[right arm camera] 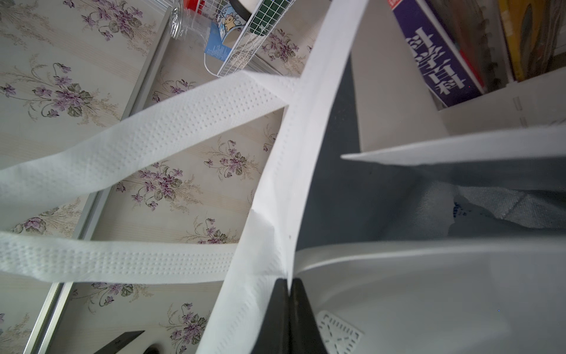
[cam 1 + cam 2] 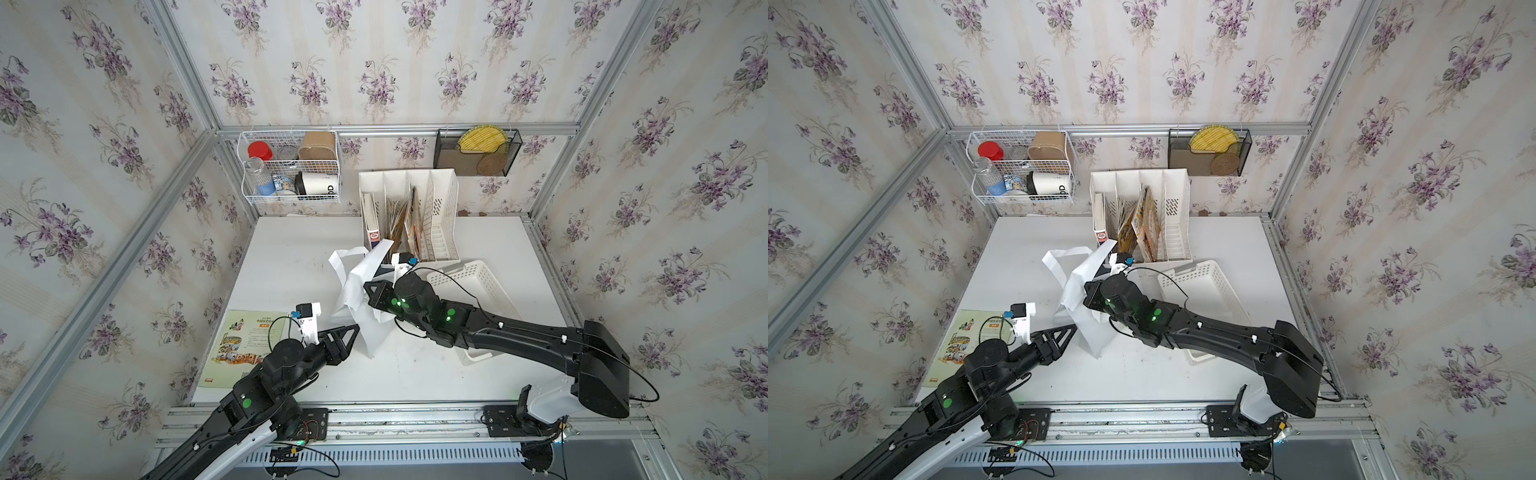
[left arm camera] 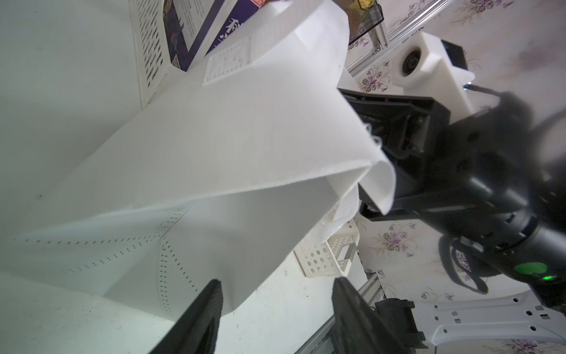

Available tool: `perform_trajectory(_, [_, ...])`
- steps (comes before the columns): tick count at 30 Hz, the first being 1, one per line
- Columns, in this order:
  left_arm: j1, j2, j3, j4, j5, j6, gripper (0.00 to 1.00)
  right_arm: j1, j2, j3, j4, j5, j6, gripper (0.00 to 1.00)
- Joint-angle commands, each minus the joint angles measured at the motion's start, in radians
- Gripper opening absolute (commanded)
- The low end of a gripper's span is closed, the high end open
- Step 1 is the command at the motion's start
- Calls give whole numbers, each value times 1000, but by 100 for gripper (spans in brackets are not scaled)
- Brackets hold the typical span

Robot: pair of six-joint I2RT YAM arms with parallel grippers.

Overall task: Place the ice pack in the delivery bag
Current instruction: Seal the adhesive seal in the delivery bag.

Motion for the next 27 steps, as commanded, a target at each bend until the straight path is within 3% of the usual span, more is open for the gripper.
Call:
perform_trajectory(1, [1,47,7,129,-20,23,60,1,-9,-6,0,5,-20,0])
perform_trajectory(6, [1,105,39,166,-80,19,56,0,-21,-16,3,5,-27,0])
perform_trajectory(9, [3,112,64,121,-151,2,42,0,-31,-24,7,5,-30,0])
perform_trajectory(11, [3,107,64,119,-173,0,40,0,-37,-29,8,8,-32,0])
perform_trajectory(19, [7,144,65,139,-182,-9,26,0,-39,-35,17,9,-40,0])
perform_trajectory(23, [15,143,80,130,-185,-1,12,1,-35,-36,16,21,-48,0])
perform_trajectory(27, [16,131,83,135,-160,-2,9,-1,-15,-34,19,40,-64,0])
